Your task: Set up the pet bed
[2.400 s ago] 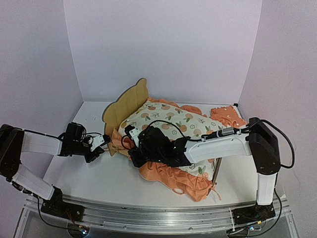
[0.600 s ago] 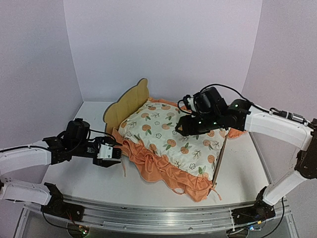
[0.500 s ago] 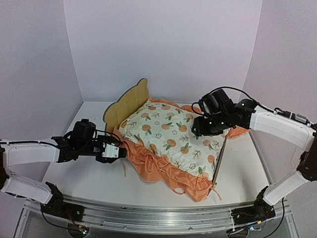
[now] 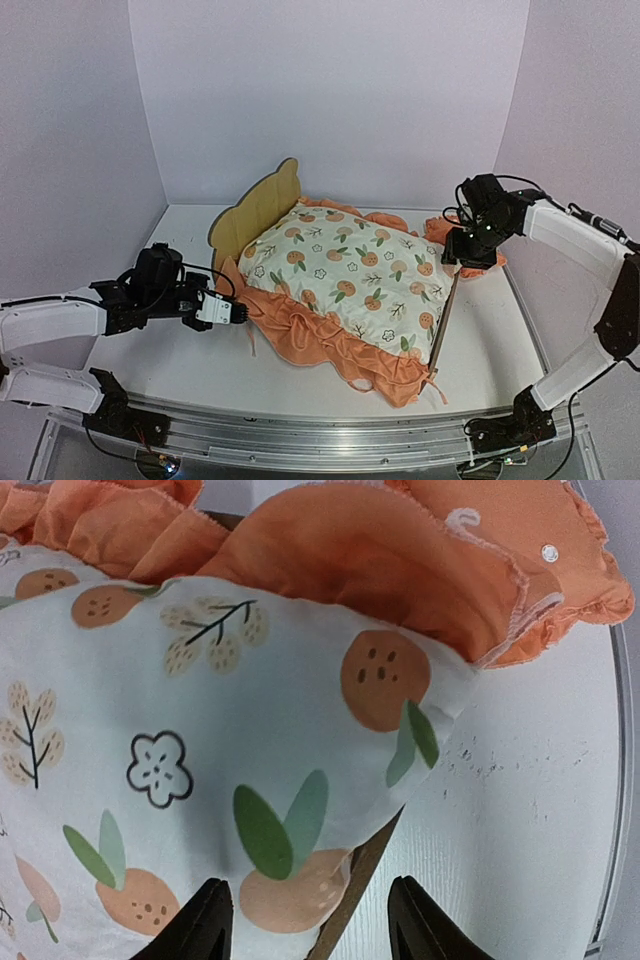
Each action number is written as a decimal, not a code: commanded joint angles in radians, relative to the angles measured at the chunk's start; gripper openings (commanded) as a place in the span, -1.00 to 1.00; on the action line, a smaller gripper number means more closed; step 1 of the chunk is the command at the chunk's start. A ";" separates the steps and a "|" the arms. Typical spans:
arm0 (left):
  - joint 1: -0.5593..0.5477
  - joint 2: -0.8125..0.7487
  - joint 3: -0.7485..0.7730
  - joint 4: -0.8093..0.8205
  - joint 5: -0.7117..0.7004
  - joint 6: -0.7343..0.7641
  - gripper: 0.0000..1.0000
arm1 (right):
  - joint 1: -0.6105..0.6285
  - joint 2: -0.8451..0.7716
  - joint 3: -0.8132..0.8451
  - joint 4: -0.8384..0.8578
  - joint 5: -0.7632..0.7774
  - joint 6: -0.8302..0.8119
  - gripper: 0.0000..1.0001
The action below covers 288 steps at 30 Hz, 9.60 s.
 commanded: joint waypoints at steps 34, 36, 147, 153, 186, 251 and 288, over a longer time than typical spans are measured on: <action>0.212 0.087 0.419 -0.289 -0.168 -0.709 0.13 | -0.254 0.662 0.632 -0.348 -0.460 -0.508 -0.14; 0.273 0.137 0.421 -0.234 -0.159 -0.648 0.10 | -0.251 0.625 0.579 -0.364 -0.464 -0.508 -0.16; 0.212 0.248 0.477 -0.609 0.430 -0.030 0.24 | 0.220 0.293 0.205 -0.183 -0.246 -0.032 -0.04; 0.207 0.216 0.425 -0.643 0.429 0.034 0.12 | 0.227 0.279 0.176 -0.209 -0.135 -0.006 -0.03; 0.010 0.385 0.337 -0.193 0.259 0.277 -0.33 | 0.191 0.460 0.530 -0.216 -0.207 0.027 -1.00; 0.146 0.181 0.427 -0.586 0.438 -0.091 0.45 | 0.183 0.181 0.187 0.173 -0.398 -0.069 0.39; 0.140 -0.006 0.120 -0.305 0.109 -0.416 0.17 | -0.100 1.109 0.913 1.071 -0.632 -0.389 -0.26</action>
